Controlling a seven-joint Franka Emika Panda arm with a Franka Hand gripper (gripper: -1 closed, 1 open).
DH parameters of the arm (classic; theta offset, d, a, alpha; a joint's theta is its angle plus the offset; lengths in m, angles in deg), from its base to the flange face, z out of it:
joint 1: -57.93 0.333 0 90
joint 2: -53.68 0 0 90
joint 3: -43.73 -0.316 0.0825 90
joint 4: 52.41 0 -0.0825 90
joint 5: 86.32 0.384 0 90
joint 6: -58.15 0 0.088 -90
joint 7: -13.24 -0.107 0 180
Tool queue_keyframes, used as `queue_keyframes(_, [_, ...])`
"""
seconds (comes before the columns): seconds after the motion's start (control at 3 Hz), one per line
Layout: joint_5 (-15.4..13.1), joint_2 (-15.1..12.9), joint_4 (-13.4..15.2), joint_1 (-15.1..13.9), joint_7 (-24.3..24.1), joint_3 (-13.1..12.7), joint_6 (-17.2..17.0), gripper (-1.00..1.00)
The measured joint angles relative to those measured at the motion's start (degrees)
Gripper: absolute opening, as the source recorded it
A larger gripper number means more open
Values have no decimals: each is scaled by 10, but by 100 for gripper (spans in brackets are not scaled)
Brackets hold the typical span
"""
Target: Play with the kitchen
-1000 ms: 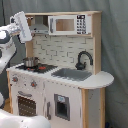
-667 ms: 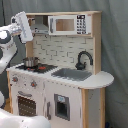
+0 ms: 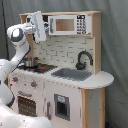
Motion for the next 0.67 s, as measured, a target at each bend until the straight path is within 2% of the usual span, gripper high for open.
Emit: queue_keyframes(0.67, [0,-1,26,-2,0,32,-112,-100])
